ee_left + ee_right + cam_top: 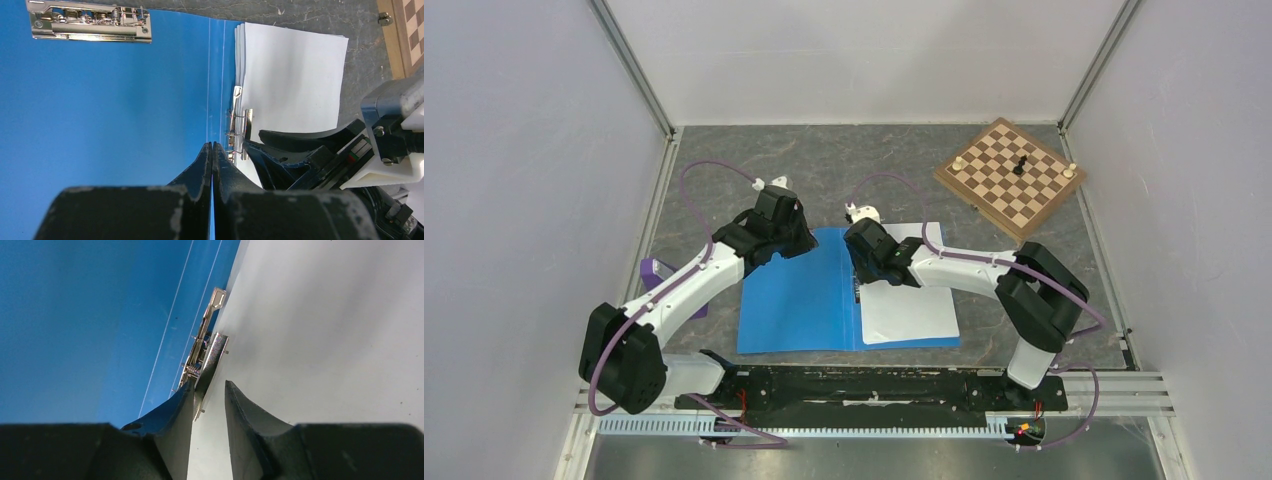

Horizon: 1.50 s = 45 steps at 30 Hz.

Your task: Put the files into the folder

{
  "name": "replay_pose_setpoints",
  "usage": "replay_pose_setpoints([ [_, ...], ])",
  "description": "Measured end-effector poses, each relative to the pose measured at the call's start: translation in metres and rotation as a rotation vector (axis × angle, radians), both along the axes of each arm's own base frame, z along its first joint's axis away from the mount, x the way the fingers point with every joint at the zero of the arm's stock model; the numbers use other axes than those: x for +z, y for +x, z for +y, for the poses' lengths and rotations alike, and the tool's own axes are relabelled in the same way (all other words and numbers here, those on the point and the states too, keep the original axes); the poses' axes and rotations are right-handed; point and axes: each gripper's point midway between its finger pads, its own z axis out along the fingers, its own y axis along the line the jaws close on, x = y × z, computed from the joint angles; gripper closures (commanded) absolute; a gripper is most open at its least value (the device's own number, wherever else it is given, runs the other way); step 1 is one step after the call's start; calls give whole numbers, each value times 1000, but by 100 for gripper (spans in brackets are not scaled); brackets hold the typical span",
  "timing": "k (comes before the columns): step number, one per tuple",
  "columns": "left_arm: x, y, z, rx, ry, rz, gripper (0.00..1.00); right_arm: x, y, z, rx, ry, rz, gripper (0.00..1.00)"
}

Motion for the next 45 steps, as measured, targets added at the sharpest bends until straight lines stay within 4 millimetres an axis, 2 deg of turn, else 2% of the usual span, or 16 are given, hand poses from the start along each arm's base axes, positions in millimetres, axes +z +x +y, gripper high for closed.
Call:
replay_pose_setpoints([
  [8, 0, 0, 0, -2, -2, 2, 98, -2, 0, 2, -2, 4, 1, 82],
  [15, -6, -2, -1, -9, -1, 19, 98, -1, -2, 6, 4, 13, 2, 83],
  [22, -23, -1, -6, -20, 8, 61, 98, -5, -4, 5, 10, 19, 6, 85],
  [26, -39, 1, -12, -32, 11, 107, 98, -5, -6, 3, 10, 29, 1, 85],
  [33, -56, 14, -26, -29, -5, 162, 98, -6, -9, 1, 8, 46, -3, 86],
  [45, -66, 38, -50, -14, -59, 202, 98, -11, -18, -3, 12, 87, -2, 86],
])
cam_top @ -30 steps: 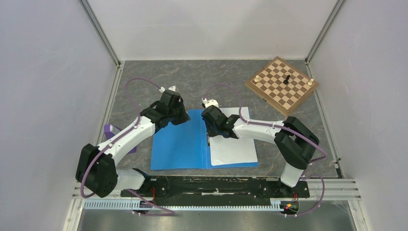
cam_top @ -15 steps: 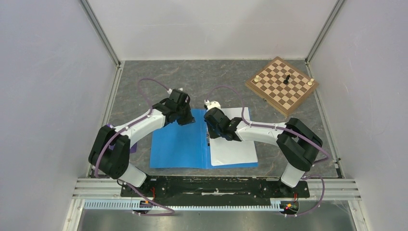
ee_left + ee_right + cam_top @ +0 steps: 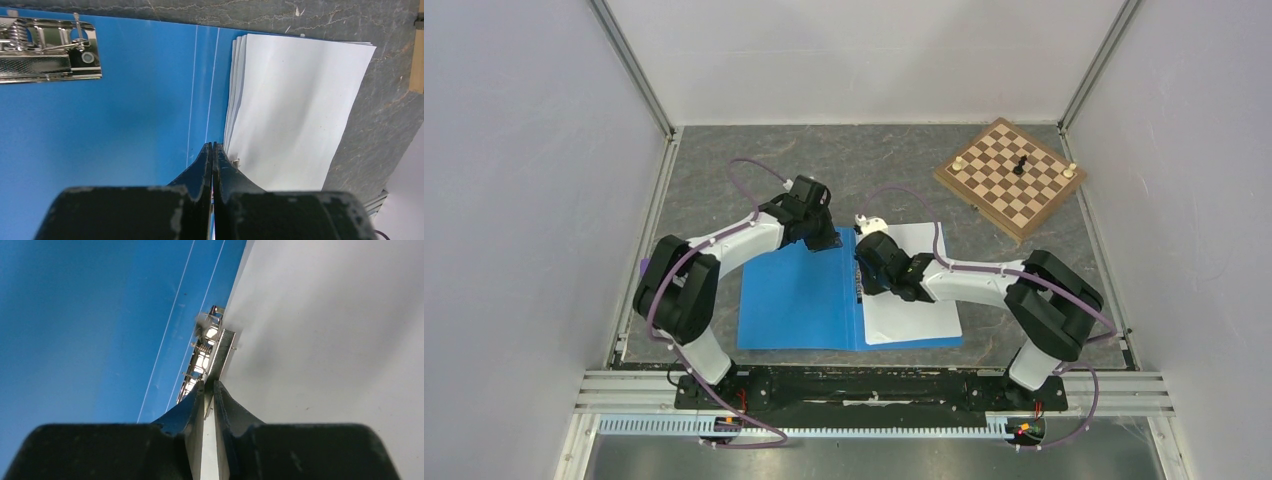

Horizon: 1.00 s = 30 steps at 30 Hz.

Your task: Put the files into the folder

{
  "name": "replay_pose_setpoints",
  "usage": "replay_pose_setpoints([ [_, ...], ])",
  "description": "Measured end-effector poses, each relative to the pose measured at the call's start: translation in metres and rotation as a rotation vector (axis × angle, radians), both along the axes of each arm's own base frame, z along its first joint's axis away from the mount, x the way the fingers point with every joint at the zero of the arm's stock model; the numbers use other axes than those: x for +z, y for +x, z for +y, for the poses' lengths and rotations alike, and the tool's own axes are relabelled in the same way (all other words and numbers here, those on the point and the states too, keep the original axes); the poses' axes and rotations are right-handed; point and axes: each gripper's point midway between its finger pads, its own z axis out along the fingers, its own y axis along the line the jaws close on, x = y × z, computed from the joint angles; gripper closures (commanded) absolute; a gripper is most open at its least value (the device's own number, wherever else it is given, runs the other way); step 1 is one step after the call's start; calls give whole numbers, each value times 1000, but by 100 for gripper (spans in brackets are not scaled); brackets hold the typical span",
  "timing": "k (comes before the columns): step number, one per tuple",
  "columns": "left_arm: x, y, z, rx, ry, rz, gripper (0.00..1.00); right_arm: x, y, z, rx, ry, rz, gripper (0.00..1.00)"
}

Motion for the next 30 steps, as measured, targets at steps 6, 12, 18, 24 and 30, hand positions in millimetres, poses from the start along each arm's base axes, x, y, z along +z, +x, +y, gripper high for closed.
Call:
replay_pose_setpoints([
  [6, -5, 0, -3, 4, -12, 17, 98, -9, -6, -3, -2, 8, 14, 85],
  [12, -2, 1, -7, -6, -34, 14, 98, -8, -7, -2, -11, 50, 7, 83],
  [18, -4, 0, -8, -10, -39, 12, 98, -7, -8, 2, -5, 65, 10, 83],
  [24, -24, -21, -3, -25, -18, 56, 98, -11, -6, 0, -11, 57, 15, 85],
  [30, -25, -37, -8, -59, -20, 67, 98, -16, -2, -7, -28, 59, 17, 86],
])
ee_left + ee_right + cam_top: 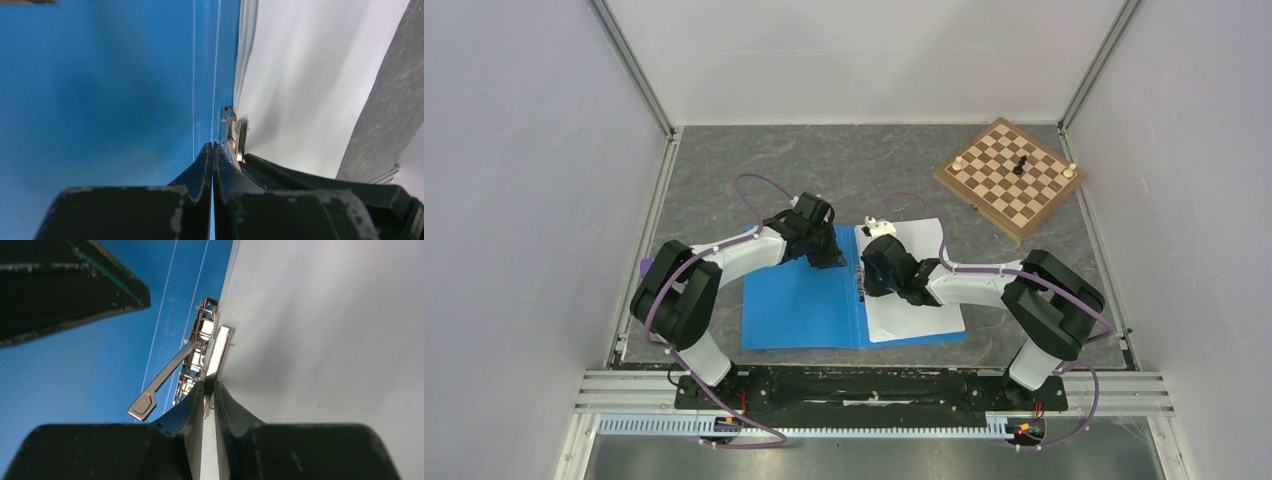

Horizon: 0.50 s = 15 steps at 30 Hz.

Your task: Put the files into the folder

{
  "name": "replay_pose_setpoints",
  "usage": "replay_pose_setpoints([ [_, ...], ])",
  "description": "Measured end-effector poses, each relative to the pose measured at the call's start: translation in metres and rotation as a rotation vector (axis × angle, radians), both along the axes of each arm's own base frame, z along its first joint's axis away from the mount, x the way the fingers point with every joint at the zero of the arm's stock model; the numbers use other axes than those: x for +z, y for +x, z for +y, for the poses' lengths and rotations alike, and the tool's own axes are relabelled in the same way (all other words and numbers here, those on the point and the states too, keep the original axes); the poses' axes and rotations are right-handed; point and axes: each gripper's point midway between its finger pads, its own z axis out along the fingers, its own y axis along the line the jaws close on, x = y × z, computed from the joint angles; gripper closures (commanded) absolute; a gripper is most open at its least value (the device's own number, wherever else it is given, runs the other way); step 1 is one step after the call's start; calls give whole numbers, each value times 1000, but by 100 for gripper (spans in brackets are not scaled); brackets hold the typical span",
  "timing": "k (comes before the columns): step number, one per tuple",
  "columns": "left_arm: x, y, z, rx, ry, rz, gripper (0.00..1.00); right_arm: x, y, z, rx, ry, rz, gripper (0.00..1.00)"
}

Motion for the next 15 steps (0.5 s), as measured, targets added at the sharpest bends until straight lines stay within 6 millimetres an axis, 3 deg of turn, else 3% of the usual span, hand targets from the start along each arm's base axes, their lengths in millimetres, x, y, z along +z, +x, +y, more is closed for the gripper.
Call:
replay_pose_setpoints([
  [10, 7, -11, -20, -59, -9, -14, 98, -1, 26, -23, -49, 24, -45, 85],
  [15, 32, 11, -33, -59, -11, -64, 92, -1, 32, -33, -31, 24, -76, 85],
])
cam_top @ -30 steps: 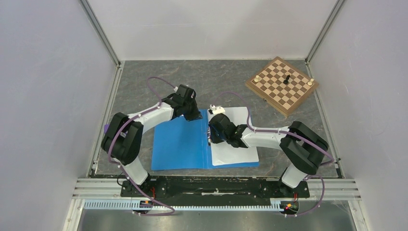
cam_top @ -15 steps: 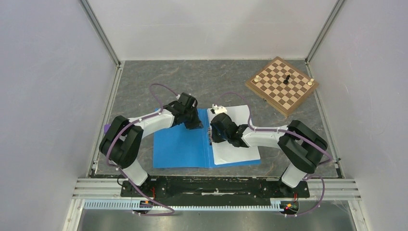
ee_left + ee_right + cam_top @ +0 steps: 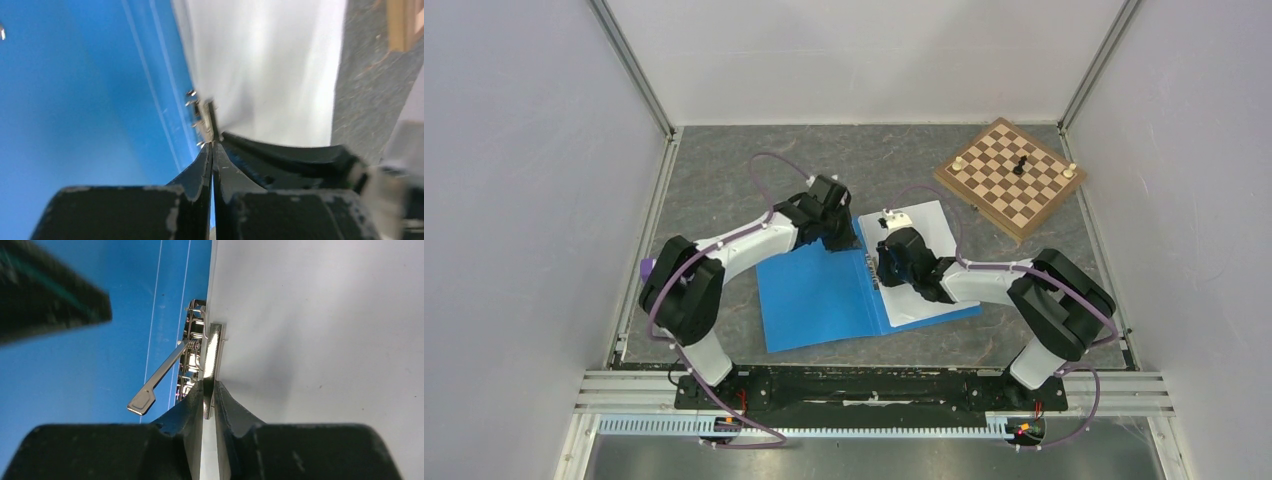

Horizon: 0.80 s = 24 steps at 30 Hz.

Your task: Put the files into the folder

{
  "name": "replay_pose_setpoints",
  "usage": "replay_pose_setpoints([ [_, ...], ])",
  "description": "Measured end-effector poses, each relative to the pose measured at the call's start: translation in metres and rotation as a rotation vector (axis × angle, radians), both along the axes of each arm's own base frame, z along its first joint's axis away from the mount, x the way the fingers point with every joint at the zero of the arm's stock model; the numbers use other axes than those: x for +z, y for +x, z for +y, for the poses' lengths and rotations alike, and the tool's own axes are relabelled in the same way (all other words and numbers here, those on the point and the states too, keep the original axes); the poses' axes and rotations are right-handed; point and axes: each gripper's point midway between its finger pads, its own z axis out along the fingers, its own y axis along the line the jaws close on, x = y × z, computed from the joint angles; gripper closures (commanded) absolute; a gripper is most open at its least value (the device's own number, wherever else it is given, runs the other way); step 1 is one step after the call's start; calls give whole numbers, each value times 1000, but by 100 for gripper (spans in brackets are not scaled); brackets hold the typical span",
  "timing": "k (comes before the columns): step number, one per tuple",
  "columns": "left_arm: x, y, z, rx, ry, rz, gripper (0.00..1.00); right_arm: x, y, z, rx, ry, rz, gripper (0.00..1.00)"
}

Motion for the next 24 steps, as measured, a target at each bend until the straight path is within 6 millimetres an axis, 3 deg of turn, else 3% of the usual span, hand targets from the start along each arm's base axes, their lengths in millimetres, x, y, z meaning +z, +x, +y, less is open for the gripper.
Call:
replay_pose_setpoints([
  [4, 29, 33, -17, -8, -15, -78, 95, 0, 0, 0, 24, -2, -14, 85],
  [6, 34, 48, -26, -10, -26, -99, 97, 0, 0, 0, 30, -2, -17, 85],
  [10, 13, 65, -37, -20, -8, -76, 98, 0, 0, 1, 38, -2, -19, 85],
  [15, -24, 61, -37, -34, 21, -1, 98, 0, 0, 1, 43, -2, -18, 86],
  [24, -32, 60, -41, -45, 8, 9, 98, 1, -1, 2, 51, -2, -7, 86],
])
